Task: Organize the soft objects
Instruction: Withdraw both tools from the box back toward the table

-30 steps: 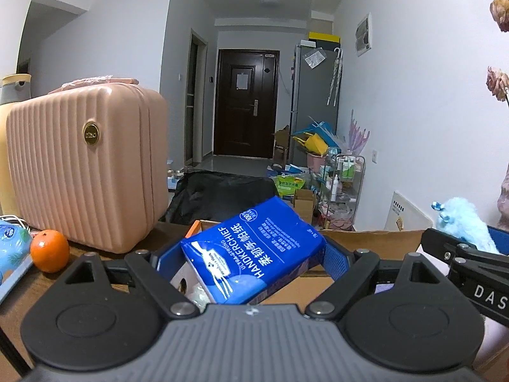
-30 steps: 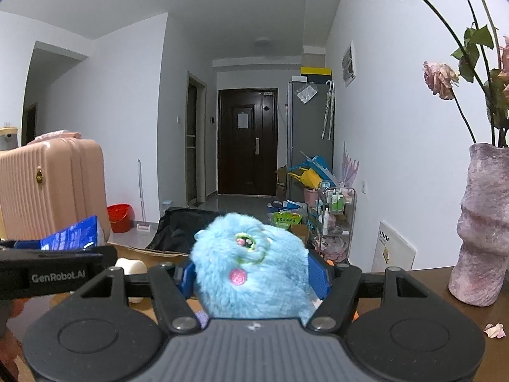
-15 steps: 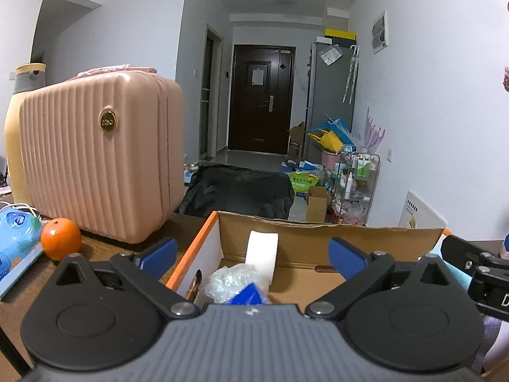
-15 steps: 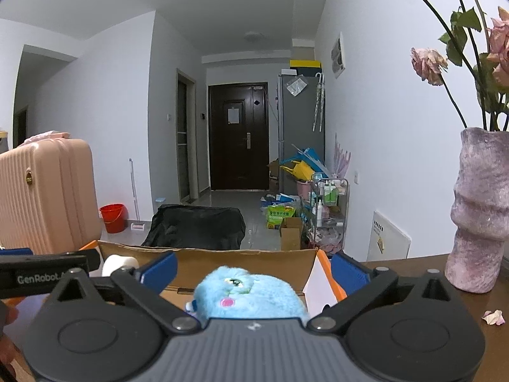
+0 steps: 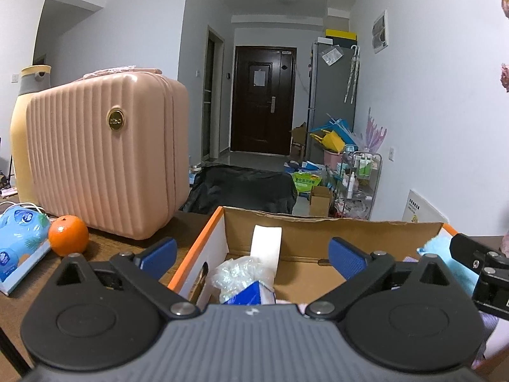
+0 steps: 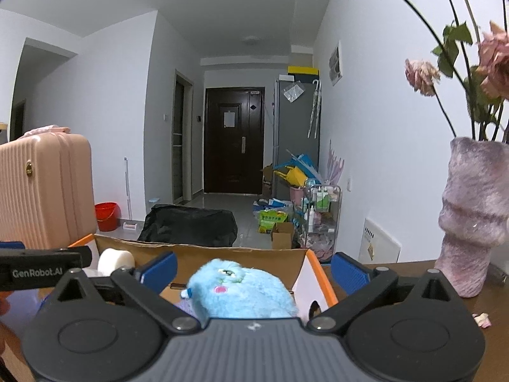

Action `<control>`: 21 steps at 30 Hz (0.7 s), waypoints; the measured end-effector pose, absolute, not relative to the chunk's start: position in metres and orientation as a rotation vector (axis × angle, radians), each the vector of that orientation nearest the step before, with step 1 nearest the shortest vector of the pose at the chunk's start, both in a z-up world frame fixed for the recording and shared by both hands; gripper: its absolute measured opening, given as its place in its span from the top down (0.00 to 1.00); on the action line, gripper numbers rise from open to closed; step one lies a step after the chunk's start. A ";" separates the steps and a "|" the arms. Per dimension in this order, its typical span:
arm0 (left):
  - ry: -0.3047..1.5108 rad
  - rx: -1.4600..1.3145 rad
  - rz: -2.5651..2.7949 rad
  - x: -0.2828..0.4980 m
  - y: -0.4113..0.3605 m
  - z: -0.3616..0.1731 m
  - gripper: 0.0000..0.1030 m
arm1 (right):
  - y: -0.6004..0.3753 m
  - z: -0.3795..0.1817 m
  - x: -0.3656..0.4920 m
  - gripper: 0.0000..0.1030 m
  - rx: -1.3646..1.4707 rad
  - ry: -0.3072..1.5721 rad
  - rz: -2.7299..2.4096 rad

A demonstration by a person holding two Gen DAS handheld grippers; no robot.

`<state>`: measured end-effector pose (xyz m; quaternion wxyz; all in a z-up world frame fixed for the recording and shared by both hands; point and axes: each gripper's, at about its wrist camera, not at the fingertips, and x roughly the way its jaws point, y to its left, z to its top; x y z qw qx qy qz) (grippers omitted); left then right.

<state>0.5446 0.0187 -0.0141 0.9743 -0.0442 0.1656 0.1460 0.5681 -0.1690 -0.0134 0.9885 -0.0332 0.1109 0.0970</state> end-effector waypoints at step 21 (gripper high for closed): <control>0.324 -0.067 0.257 0.469 0.007 -0.013 0.00 | -0.184 -0.019 0.484 0.00 -0.101 0.229 0.202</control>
